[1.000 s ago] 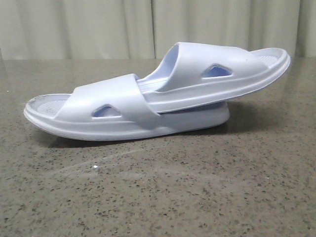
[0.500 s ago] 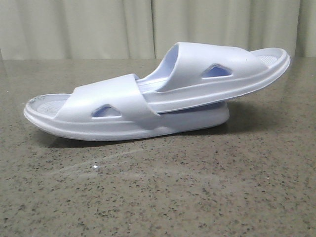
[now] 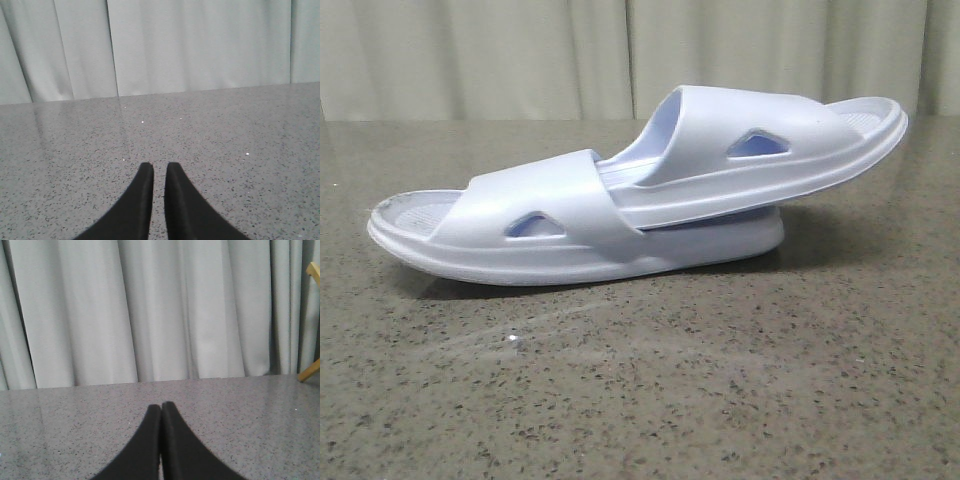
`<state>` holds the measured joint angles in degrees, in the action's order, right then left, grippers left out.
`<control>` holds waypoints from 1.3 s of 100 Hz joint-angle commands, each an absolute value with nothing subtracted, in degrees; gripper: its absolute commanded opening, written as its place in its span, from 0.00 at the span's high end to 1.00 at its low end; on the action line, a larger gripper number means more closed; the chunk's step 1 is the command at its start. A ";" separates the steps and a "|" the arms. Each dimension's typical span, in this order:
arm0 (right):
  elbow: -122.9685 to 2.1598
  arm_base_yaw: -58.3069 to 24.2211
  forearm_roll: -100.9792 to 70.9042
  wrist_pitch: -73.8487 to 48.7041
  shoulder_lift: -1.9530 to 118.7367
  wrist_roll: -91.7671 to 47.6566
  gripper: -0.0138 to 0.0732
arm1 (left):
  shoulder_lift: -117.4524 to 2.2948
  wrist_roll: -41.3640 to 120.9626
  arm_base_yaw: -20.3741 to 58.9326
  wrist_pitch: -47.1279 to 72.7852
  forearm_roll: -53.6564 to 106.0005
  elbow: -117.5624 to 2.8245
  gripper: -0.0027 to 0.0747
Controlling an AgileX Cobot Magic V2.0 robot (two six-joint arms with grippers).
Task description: Insert blue slippers together front up
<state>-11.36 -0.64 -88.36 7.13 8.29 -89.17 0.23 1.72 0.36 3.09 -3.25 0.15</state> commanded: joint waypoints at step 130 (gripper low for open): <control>-12.77 -0.62 -29.41 0.80 8.84 -31.56 0.96 | 1.92 1.01 0.86 -1.34 -3.10 0.62 0.94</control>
<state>-11.36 -0.64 -46.57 -0.84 8.29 -47.46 0.23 1.69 0.36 3.09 -3.25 0.15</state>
